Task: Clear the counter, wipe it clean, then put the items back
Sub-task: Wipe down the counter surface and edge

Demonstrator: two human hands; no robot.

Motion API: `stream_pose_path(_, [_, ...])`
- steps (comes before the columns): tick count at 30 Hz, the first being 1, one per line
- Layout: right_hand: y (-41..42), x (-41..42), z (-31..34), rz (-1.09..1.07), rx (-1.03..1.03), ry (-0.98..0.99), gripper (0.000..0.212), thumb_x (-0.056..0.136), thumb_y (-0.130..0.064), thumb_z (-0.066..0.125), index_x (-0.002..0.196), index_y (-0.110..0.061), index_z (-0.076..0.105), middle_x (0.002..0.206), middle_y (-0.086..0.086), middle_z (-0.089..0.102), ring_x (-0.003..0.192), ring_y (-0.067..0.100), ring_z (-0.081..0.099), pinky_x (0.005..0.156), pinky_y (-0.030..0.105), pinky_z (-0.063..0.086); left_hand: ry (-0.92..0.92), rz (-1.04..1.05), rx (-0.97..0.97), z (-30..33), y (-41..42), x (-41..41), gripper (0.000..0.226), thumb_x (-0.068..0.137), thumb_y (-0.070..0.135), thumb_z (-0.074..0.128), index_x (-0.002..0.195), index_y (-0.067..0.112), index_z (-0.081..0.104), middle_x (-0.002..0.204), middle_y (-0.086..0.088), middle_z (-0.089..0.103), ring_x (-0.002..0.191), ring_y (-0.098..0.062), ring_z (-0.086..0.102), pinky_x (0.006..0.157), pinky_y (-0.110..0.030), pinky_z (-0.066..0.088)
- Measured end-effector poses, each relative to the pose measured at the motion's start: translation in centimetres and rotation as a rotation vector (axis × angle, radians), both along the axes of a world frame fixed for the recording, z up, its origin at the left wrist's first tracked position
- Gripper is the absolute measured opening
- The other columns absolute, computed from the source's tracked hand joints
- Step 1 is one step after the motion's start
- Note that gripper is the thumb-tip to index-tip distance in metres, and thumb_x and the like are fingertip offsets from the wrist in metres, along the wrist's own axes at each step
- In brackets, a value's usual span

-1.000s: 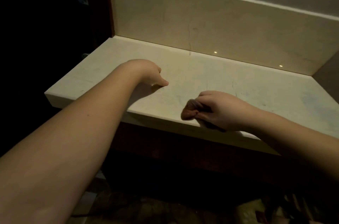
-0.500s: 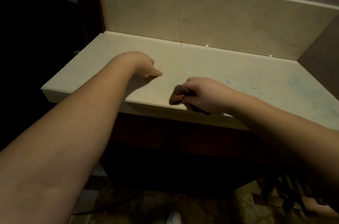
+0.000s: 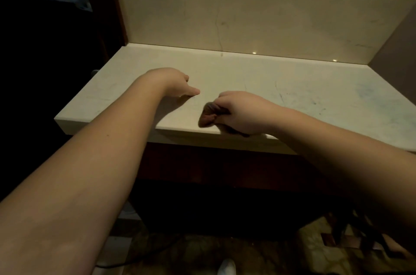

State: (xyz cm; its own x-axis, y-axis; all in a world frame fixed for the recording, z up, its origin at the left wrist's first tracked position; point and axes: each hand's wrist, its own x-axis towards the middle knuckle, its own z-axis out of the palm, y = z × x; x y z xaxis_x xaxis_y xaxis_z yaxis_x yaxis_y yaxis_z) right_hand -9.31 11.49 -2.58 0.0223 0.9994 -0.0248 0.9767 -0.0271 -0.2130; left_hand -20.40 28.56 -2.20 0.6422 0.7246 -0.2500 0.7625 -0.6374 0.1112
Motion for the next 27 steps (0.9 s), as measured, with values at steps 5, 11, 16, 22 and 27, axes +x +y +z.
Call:
stream_pose_path(5, [-4.5, 3.4, 0.4, -0.035, -0.086, -0.009, 0.008, 0.091, -0.032, 0.059, 0.097, -0.028, 0.062, 0.092, -0.011, 0.051, 0.081, 0.011, 0.053, 0.070, 0.028, 0.040, 0.001, 0.001, 0.002, -0.2, 0.3, 0.2, 0.071, 0.091, 0.064, 0.045, 0.149, 0.024, 0.034, 0.153, -0.001, 0.036, 0.138, -0.029, 0.035, 0.108, -0.046, 0.031])
stream_pose_path(11, [-3.0, 5.5, 0.9, -0.130, -0.138, -0.102, 0.009, 0.092, -0.037, 0.057, 0.095, -0.029, 0.058, 0.092, -0.011, 0.051, 0.085, 0.014, 0.052, 0.072, 0.030, 0.041, 0.009, 0.026, -0.003, -0.2, 0.4, 0.3, 0.074, 0.090, 0.065, 0.045, 0.151, 0.027, 0.029, 0.157, 0.000, 0.030, 0.141, -0.028, 0.030, 0.111, -0.047, 0.027])
stream_pose_path(16, [2.6, 8.6, 0.9, -0.286, -0.065, -0.145, 0.019, 0.092, -0.033, 0.055, 0.103, -0.019, 0.062, 0.103, 0.005, 0.063, 0.089, 0.024, 0.053, 0.078, 0.035, 0.043, 0.004, 0.041, -0.016, 0.1, -0.3, 0.4, 0.072, 0.092, 0.062, 0.046, 0.152, 0.026, 0.027, 0.158, 0.000, 0.025, 0.142, -0.029, 0.028, 0.112, -0.047, 0.026])
stream_pose_path(22, [-1.3, 7.1, 1.3, -0.019, -0.096, -0.205, 0.023, 0.096, -0.038, 0.048, 0.114, -0.028, 0.058, 0.099, -0.008, 0.049, 0.097, 0.018, 0.052, 0.075, 0.031, 0.040, 0.006, 0.050, 0.005, 0.1, -0.8, 0.4, 0.069, 0.093, 0.061, 0.045, 0.150, 0.025, 0.030, 0.157, -0.002, 0.027, 0.139, -0.030, 0.033, 0.108, -0.045, 0.032])
stream_pose_path(27, [-3.5, 6.8, 1.2, 0.014, -0.077, -0.261, 0.021, 0.097, -0.041, 0.044, 0.112, -0.033, 0.056, 0.103, -0.010, 0.051, 0.099, 0.017, 0.052, 0.065, 0.031, 0.040, 0.021, 0.121, 0.003, 0.9, -0.9, 1.3, 0.066, 0.088, 0.057, 0.056, 0.143, 0.022, 0.044, 0.144, -0.003, 0.047, 0.128, -0.028, 0.046, 0.098, -0.039, 0.039])
